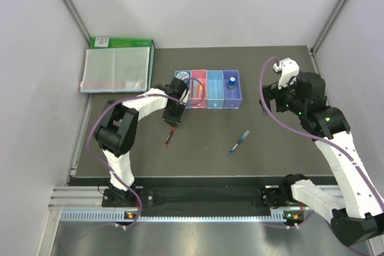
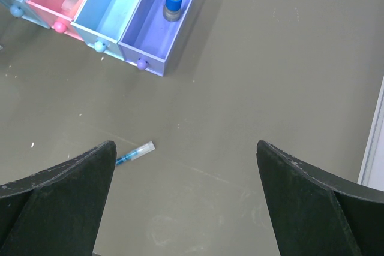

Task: Sort the stationery into containers
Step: Pick up the pen from the center of the board.

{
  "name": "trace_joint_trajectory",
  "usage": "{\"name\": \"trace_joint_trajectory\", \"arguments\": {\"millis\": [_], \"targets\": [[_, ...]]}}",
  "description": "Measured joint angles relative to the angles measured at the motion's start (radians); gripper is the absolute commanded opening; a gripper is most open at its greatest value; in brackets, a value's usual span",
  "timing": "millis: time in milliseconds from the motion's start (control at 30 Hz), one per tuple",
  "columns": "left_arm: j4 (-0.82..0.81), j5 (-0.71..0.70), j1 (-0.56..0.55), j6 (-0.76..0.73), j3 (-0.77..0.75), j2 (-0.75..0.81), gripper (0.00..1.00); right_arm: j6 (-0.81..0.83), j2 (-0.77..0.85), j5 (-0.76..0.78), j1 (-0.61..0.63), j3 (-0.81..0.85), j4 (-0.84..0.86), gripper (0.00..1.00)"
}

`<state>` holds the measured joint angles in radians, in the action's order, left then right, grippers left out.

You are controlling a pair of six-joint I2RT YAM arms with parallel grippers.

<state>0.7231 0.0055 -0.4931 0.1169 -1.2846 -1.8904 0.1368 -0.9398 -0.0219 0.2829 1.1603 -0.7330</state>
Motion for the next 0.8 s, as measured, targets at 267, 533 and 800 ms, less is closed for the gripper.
{"name": "trace_joint_trajectory", "arguments": {"millis": [267,533,800], "targets": [[0.023,0.075,-0.001,-0.011,-0.007,0.031,0.0,0.001,0.005,-0.001,-0.005,0.0,0.0,1.0],[0.063,0.291,-0.001,-0.016,-0.073,0.107,0.0,0.002,0.005,0.0,-0.005,0.0,0.0,1.0],[0.056,0.468,-0.001,0.002,-0.222,0.111,0.0,0.009,0.021,0.001,-0.015,0.0,0.0,1.0]]}}
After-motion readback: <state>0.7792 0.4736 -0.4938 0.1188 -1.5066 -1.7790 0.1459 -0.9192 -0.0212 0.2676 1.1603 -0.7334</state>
